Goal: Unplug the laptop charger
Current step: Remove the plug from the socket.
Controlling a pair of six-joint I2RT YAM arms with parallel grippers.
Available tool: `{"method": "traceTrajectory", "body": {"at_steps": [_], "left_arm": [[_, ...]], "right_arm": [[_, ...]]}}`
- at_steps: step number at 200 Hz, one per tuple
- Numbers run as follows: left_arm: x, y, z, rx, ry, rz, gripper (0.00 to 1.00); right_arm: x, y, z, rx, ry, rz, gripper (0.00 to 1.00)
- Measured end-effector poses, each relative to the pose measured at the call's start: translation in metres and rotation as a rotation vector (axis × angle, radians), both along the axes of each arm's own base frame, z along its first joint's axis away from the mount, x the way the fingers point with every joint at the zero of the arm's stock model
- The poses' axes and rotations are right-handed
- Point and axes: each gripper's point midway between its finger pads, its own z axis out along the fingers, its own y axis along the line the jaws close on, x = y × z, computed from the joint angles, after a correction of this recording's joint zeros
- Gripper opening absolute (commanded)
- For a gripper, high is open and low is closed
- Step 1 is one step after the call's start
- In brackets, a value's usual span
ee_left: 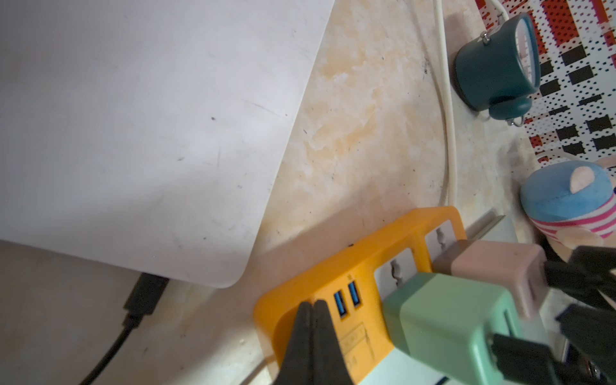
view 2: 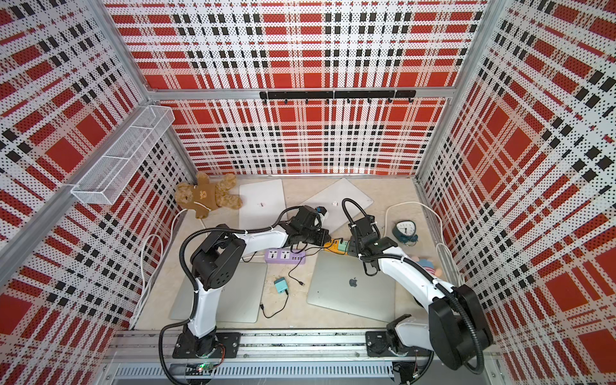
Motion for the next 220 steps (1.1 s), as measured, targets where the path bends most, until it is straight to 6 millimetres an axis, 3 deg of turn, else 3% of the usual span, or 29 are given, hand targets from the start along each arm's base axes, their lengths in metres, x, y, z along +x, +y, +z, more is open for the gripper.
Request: {"method": "traceTrajectory", "body": {"at_steps": [156,220], "left_arm": [[0.000,0.000,0.000,-0.002,0.006,0.005,0.00],[0.000,0.000,0.000,-0.004,0.009,0.008,0.00]], "right_arm": [[0.014,0.010,-0.018,-0.024,-0.001,0.019,0.55],[0.015,0.011,-0.020,-0.038,-0.004,0.023,0.41]]}}
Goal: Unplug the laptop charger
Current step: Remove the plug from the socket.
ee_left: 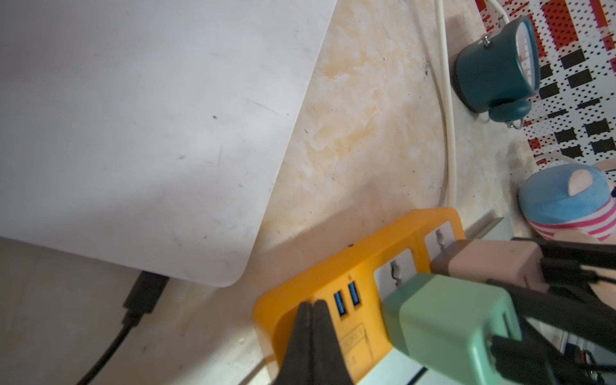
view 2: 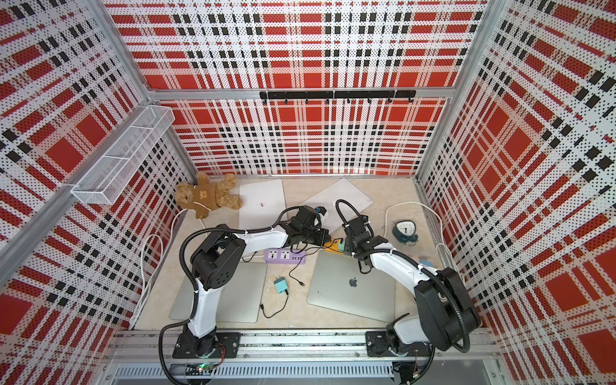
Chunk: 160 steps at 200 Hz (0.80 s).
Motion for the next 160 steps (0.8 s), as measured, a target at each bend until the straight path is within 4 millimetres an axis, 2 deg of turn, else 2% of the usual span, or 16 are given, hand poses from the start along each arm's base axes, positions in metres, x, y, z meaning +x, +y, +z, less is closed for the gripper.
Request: {"method": "traceTrajectory", "body": {"at_steps": [39,160], "left_arm": [[0.0002,0.0001,0.0000,0.000,0.001,0.003,0.00],[0.0015,-0.0007,-0.0010,-0.001,-0.005,0.005,0.00]], "right_arm": [[0.0000,-0.0004,0.0001,-0.005,-0.003,-0.004,0.33],[-0.0034,-0.0050,0.0011,0.121,-0.033,-0.036,0.26]]}}
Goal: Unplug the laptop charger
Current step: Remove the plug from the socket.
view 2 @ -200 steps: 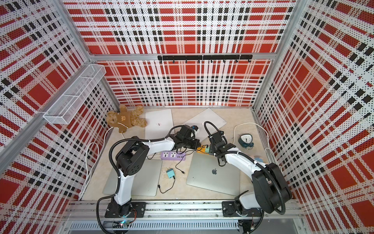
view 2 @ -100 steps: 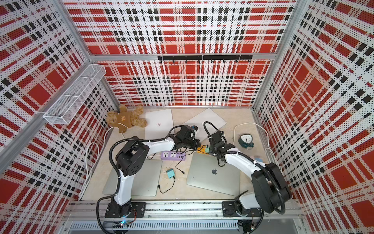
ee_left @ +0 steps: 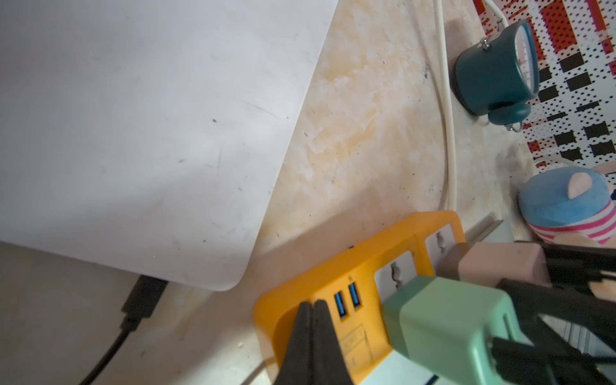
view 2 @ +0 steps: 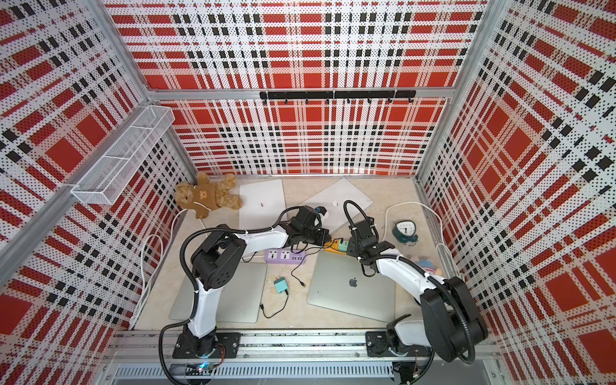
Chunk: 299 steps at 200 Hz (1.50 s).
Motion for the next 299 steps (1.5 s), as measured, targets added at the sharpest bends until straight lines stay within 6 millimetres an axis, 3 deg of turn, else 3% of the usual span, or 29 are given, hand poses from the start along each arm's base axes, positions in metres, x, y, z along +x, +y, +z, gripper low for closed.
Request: {"method": "traceTrajectory", "body": {"at_steps": [96,197,299], "left_arm": [[0.001,-0.001,0.000,-0.003,-0.007,0.004,0.00],[0.003,-0.001,-0.001,-0.006,-0.023,0.011,0.00],[0.002,-0.003,-0.001,-0.006,-0.029,0.011,0.00]], "right_arm": [[0.004,0.007,-0.001,-0.153,0.022,0.018,0.25],[0.001,0.003,0.009,-0.047,0.002,-0.012,0.23],[0.001,0.003,0.010,-0.134,0.021,0.006,0.22]]}}
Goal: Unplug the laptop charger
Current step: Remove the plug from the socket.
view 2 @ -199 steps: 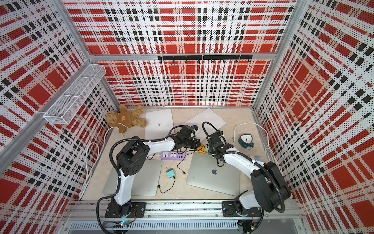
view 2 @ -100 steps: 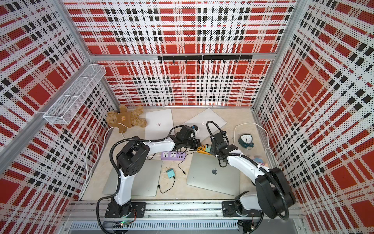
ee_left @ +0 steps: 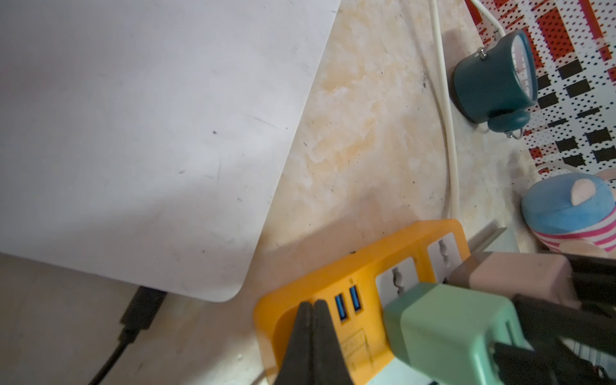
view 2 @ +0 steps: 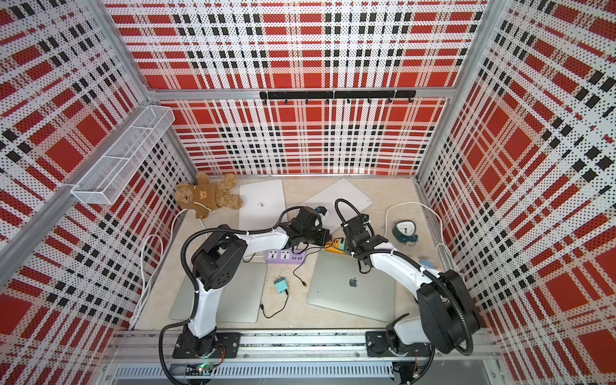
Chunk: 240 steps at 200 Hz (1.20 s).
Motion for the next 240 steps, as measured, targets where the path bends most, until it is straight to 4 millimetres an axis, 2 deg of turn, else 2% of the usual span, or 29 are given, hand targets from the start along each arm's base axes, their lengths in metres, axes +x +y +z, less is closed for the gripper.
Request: {"method": "traceTrajectory", "body": {"at_steps": [81,202,240], "left_arm": [[0.000,0.000,0.001,0.000,-0.002,0.001,0.00],[-0.002,0.000,0.002,0.011,0.018,-0.004,0.00],[-0.002,0.000,0.003,0.012,0.017,-0.004,0.00]], "right_arm": [[-0.002,0.002,0.033,0.053,-0.086,0.009,0.21],[-0.010,-0.003,0.039,0.047,-0.083,0.008,0.21],[-0.013,0.003,0.040,0.045,-0.085,0.029,0.21]]}}
